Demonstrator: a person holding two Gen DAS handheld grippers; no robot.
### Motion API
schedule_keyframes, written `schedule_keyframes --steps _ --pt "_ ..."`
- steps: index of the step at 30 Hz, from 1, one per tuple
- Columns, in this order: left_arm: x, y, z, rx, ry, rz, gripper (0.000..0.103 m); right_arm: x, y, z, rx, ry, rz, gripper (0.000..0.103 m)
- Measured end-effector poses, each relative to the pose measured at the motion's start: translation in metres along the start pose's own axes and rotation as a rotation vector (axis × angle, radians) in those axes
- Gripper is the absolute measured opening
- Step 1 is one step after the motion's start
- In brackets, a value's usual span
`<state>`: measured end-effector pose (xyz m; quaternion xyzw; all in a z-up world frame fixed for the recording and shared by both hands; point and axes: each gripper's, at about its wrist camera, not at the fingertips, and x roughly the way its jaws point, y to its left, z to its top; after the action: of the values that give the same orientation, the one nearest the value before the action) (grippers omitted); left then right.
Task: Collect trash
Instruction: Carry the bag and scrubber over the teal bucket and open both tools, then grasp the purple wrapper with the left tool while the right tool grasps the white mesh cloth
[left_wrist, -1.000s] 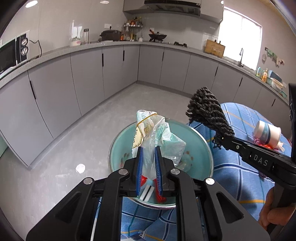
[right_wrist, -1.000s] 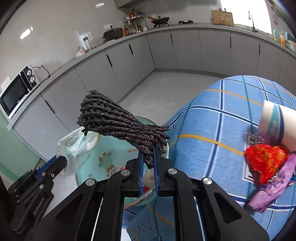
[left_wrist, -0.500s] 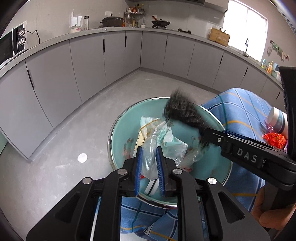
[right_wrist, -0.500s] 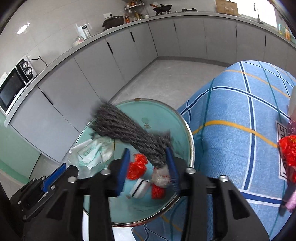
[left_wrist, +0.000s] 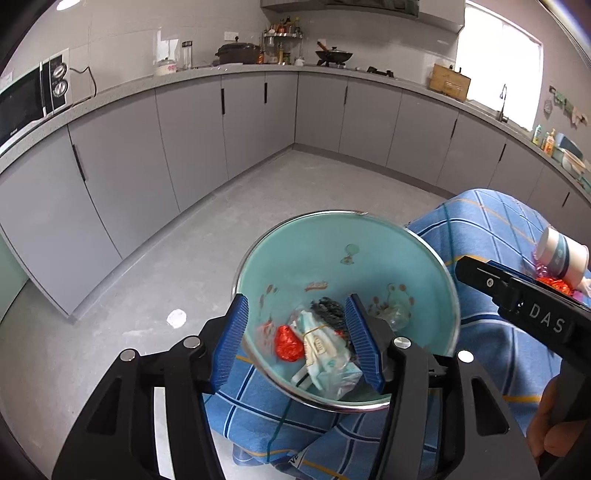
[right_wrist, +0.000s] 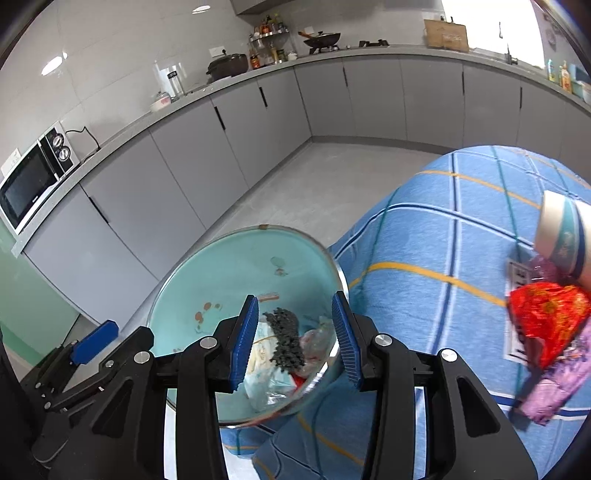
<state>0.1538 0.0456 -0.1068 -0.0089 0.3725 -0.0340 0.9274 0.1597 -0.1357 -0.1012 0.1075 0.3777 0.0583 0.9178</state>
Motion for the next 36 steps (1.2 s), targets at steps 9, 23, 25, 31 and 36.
schedule_keyframes --steps 9,23,25,31,36 --pt "-0.020 -0.027 0.006 0.042 -0.034 -0.021 0.062 -0.040 -0.031 0.002 0.021 -0.093 -0.058 0.052" --pt "-0.042 -0.112 0.005 0.169 -0.053 -0.205 0.063 -0.106 -0.099 -0.002 0.072 -0.170 -0.173 0.052" --pt "-0.043 -0.125 0.002 0.185 -0.049 -0.240 0.063 -0.119 -0.115 -0.005 0.086 -0.184 -0.205 0.052" --pt "-0.050 -0.175 -0.006 0.267 -0.045 -0.307 0.062 -0.144 -0.157 -0.017 0.146 -0.199 -0.272 0.052" --pt "-0.054 -0.208 -0.015 0.321 -0.050 -0.344 0.062 -0.162 -0.188 -0.030 0.182 -0.211 -0.318 0.052"
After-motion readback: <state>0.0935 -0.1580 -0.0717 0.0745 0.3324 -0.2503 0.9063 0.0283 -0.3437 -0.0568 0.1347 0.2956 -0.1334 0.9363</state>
